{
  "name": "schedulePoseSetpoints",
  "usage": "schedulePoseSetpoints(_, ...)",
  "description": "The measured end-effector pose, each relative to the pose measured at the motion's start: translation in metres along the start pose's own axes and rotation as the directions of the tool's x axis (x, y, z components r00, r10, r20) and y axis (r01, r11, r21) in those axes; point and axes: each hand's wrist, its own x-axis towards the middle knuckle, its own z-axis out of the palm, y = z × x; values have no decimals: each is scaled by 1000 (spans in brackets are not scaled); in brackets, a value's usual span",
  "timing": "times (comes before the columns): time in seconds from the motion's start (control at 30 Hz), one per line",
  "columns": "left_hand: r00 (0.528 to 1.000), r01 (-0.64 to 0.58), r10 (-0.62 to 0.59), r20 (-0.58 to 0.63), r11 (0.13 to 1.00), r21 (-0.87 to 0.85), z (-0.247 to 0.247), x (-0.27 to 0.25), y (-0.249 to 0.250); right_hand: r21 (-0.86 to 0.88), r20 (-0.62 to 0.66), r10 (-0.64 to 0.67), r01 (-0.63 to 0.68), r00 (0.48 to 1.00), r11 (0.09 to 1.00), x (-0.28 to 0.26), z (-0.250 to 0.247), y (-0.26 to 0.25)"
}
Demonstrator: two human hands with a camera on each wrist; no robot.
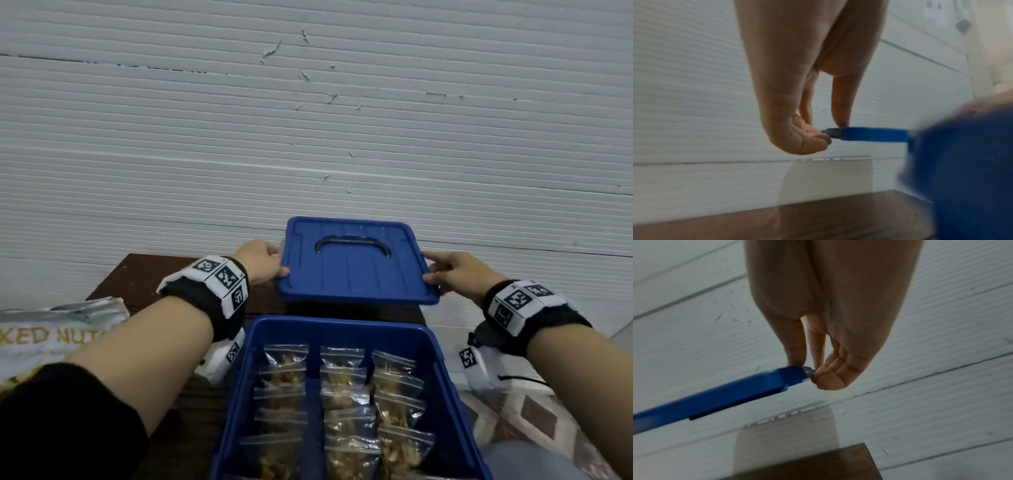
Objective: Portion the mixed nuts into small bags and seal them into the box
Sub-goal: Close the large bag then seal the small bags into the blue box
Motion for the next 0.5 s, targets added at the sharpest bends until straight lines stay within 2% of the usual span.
schedulePoseSetpoints(0.17, 993, -104, 107, -45, 992, 69, -20, -42, 26, 154, -51, -26, 34, 998, 987, -32, -29, -28)
schedulePoseSetpoints(0.27, 987, -148, 152, -46, 985, 84, -30, -72, 31, 172, -46, -32, 39, 998, 984, -60, -36, -37)
schedulePoseSetpoints(0.5, 992, -120, 117, 36, 986, 113, -38, -138, 1, 140, 6, -36, 34, 999, 990, -138, -23, -36)
